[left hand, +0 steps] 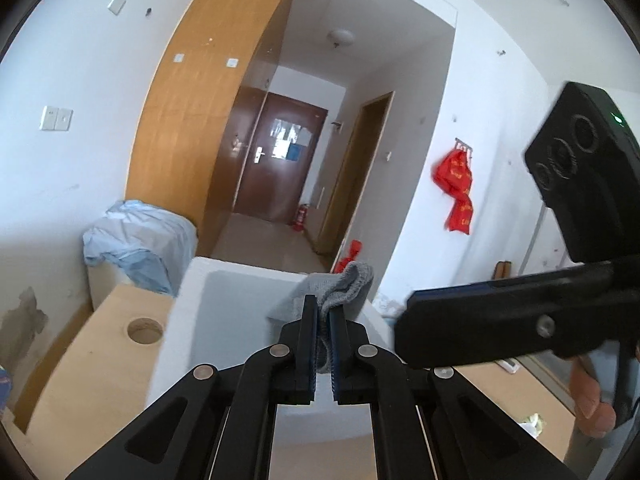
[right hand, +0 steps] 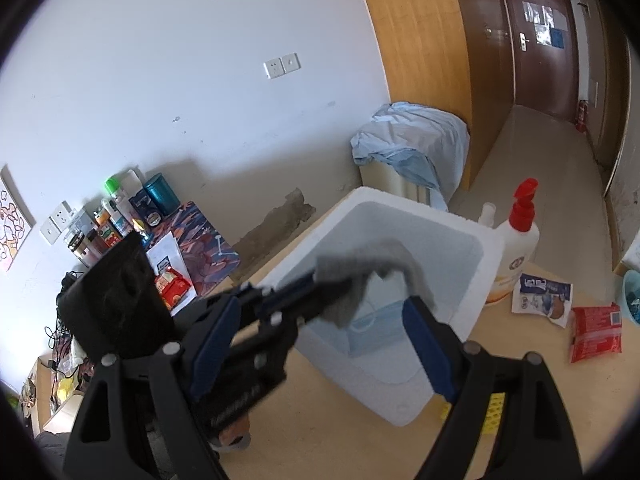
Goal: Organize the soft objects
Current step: 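Lower the grey sock into the foam box and open the left tool, then withdraw both tools from the foam box and turn toward the table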
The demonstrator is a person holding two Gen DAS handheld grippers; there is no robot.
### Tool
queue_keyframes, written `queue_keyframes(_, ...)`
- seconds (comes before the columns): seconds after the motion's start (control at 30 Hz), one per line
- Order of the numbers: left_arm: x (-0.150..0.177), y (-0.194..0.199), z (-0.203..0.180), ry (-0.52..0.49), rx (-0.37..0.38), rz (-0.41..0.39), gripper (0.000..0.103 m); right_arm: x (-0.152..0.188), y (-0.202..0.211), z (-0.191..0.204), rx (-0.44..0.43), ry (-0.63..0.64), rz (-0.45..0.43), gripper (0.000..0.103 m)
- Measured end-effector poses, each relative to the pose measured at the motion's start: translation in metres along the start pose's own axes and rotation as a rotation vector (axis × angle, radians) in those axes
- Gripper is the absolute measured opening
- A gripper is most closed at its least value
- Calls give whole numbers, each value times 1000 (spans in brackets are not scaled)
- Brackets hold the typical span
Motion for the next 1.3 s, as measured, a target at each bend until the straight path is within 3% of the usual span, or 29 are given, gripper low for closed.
queue_keyframes(0.23,0,-2,9,-16,-30,20,7,-2,2,-2,12,-1,-9,86)
queue_keyframes(0.27,0,-2,9,-22,-33,21,13,-1,2,-2,13,-3,-11,86)
queue_keyframes(0.33,3,0,12,-32,-61,25,38,-1,2,-3,16,-4,-10,86)
queue_keyframes(0.37,3,4,9,-32,-65,18,65,-1,3,-4,17,-5,-11,86)
queue_keyframes(0.4,2,8,11,-28,-79,-5,81,-1,3,-4,18,-8,-12,86)
queue_keyframes(0.43,1,12,11,-25,-86,-28,85,-1,3,-5,18,-13,-12,86)
queue_keyframes(0.6,0,17,15,-27,-125,-34,89,-2,7,-6,18,-17,-20,86)
queue_keyframes(0.7,0,19,17,-21,-161,-34,98,-2,9,-5,21,-15,-25,86)
queue_keyframes(1.0,-4,32,5,-48,-250,-26,102,1,20,-3,35,-10,-46,86)
queue_keyframes(1.3,-5,55,-16,-62,-322,-14,102,7,53,-5,76,-23,-120,86)
Point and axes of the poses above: each gripper's, at about its wrist camera, not at the fingertips, and y roughly against the way its jaws point, z to its left, x to its underside, the point moved 8 cm from there along -y, roughly the way its jaws point, and after that the axes turned 15 degrees about x, right-handed, at the moved point
